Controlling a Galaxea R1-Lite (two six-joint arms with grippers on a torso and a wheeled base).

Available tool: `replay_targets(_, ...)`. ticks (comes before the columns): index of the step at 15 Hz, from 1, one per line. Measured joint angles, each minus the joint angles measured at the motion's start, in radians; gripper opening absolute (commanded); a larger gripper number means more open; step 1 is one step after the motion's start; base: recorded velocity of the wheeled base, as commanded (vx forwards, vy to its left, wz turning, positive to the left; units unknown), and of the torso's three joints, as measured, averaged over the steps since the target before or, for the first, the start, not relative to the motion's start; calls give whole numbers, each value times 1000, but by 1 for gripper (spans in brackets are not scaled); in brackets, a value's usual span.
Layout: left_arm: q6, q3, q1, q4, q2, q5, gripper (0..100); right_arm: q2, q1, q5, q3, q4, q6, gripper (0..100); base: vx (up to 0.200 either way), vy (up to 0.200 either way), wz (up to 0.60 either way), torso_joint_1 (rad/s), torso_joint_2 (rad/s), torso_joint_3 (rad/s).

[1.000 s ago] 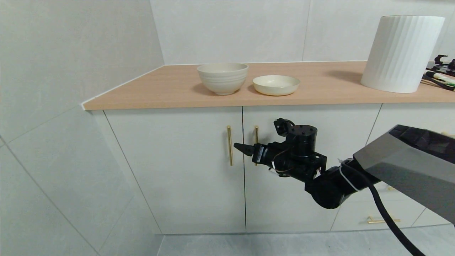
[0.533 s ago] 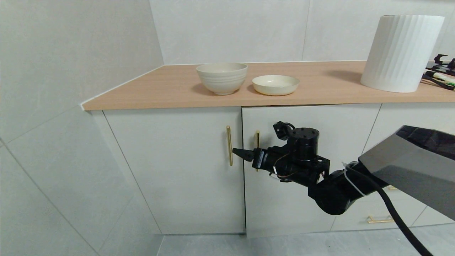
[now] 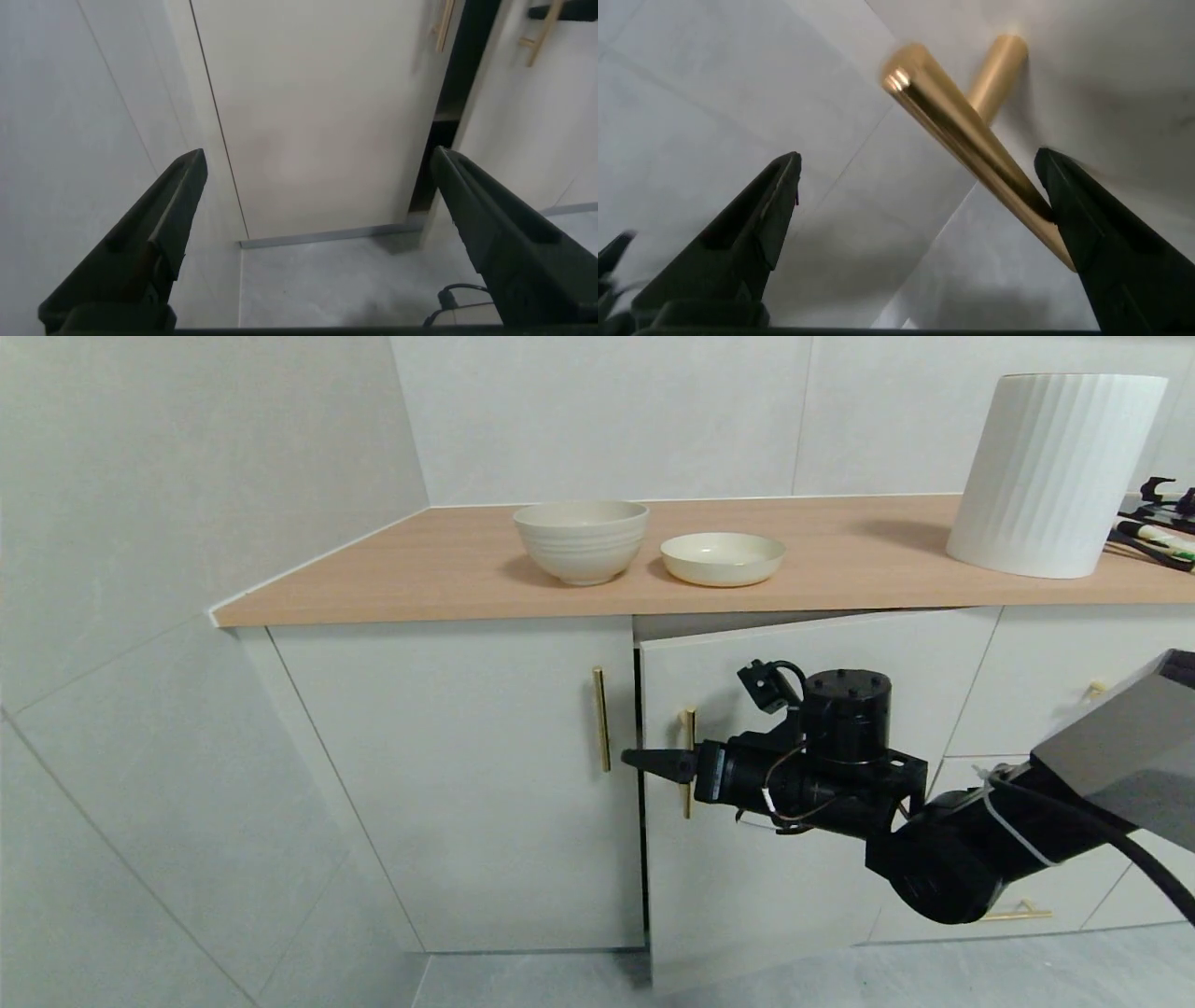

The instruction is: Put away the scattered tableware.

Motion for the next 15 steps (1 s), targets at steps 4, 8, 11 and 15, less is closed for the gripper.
replay_targets(4, 0, 0, 0, 0, 0, 0, 100, -66, 1, 15, 53, -6, -2, 100, 0, 0, 0, 0, 0, 0)
replay_targets(8, 5, 0, 0, 0, 0, 0, 100, -116, 21, 22, 127, -9, -9, 100, 0, 0, 0, 0, 0, 0)
replay_targets(11, 14, 1, 0, -6, 0, 0, 100, -147, 41, 23, 170, -7, -10, 100, 0, 0, 0, 0, 0, 0)
replay_targets(15, 7, -34, 0, -95, 0, -73, 100, -193, 54, 25, 220, -8, -6, 100, 0, 0, 0, 0, 0, 0)
